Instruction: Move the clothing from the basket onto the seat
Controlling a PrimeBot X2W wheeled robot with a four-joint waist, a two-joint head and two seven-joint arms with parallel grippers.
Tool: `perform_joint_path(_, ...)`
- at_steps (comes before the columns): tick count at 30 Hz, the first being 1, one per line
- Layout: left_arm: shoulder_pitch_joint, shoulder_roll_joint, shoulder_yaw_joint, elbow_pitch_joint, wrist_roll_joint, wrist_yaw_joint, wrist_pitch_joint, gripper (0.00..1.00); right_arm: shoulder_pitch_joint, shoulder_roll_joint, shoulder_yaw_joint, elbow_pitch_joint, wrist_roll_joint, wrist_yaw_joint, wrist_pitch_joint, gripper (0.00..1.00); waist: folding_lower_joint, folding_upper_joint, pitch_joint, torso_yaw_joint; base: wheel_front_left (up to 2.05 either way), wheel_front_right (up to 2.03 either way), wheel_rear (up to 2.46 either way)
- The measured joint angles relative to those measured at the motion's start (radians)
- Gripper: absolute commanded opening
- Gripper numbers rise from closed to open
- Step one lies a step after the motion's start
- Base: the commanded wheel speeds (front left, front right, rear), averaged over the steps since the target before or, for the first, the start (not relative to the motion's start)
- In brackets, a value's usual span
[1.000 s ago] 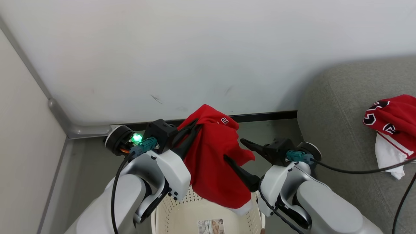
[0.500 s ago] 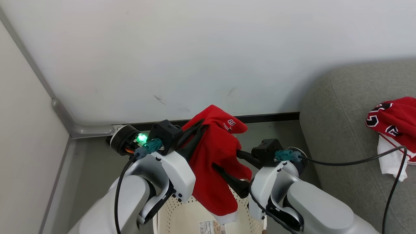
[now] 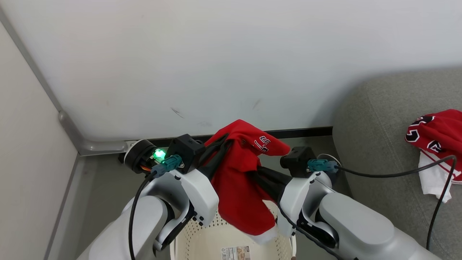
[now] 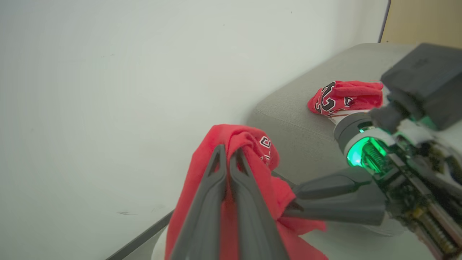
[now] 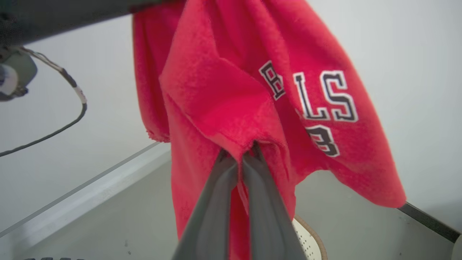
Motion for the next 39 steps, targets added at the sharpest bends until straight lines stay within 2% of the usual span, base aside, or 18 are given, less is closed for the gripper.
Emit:
perform_joint_path(7, 0.009, 0.0, 0.003, 0.0, -0.002, 0.009, 0.0, 0.0, -0.006, -0.029, -0.004, 0.016, 0.016, 0.0, -0.036, 0.0, 0.0, 0.0, -0.003, -0.007, 0.0, 0.0, 0.0)
perform_joint_path(12, 0.026, -0.005, 0.014, 0.0, -0.016, 0.021, -0.003, 0.0, -0.006, -0.065, -0.045, 0.02, 0.017, 0.0, -0.058, 0.0, 0.0, 0.0, -0.004, -0.016, 0.0, 0.0, 0.0)
perform_joint_path(13, 0.027, -0.008, 0.017, 0.0, -0.022, 0.024, -0.006, 0.04, -0.006, -0.073, -0.057, 0.02, 0.017, 0.0, -0.061, 0.0, 0.0, 0.0, -0.004, -0.019, 0.0, 0.0, 0.0)
perform_joint_path(14, 0.028, -0.011, 0.018, 0.0, -0.025, 0.026, -0.006, 0.18, -0.006, -0.082, -0.069, 0.02, 0.017, 0.0, -0.065, 0.0, 0.0001, 0.0, -0.004, -0.021, 0.0, 0.0, 0.0)
perform_joint_path(17, 0.039, -0.022, 0.018, 0.0, -0.028, 0.026, -0.011, 0.48, -0.007, -0.105, -0.109, 0.02, 0.017, 0.0, -0.07, 0.0, 0.0, 0.0, -0.005, -0.028, 0.0, 0.0, 0.0)
perform_joint_path(18, 0.043, -0.025, 0.017, 0.0, -0.03, 0.026, -0.011, 0.63, -0.007, -0.113, -0.122, 0.02, 0.017, 0.0, -0.072, 0.0, 0.0, 0.0, -0.005, -0.031, 0.0, 0.0, 0.0)
perform_joint_path(19, 0.044, -0.027, 0.016, 0.0, -0.033, 0.026, -0.011, 0.73, -0.007, -0.12, -0.135, 0.019, 0.017, 0.0, -0.078, 0.0, 0.0, 0.0, -0.005, -0.034, 0.0, 0.0, 0.0)
perform_joint_path(20, 0.045, -0.029, 0.016, 0.0, -0.036, 0.026, -0.013, 0.91, -0.007, -0.126, -0.149, 0.017, 0.017, 0.0, -0.08, 0.0, 0.0, 0.0, -0.005, -0.036, 0.0, 0.0, 0.0)
perform_joint_path(21, 0.046, -0.031, 0.014, 0.0, -0.037, 0.026, -0.018, 1.0, -0.007, -0.132, -0.162, 0.014, 0.016, 0.001, -0.08, 0.0, 0.0, 0.0, -0.005, -0.039, 0.0, 0.0, 0.0)
perform_joint_path(39, 0.082, -0.04, -0.013, -0.012, -0.037, 0.025, -0.054, 1.0, 0.042, -0.257, -0.37, -0.043, -0.025, 0.0, -0.089, 0.0, 0.0, 0.0, -0.001, -0.119, 0.0, 0.0, 0.0)
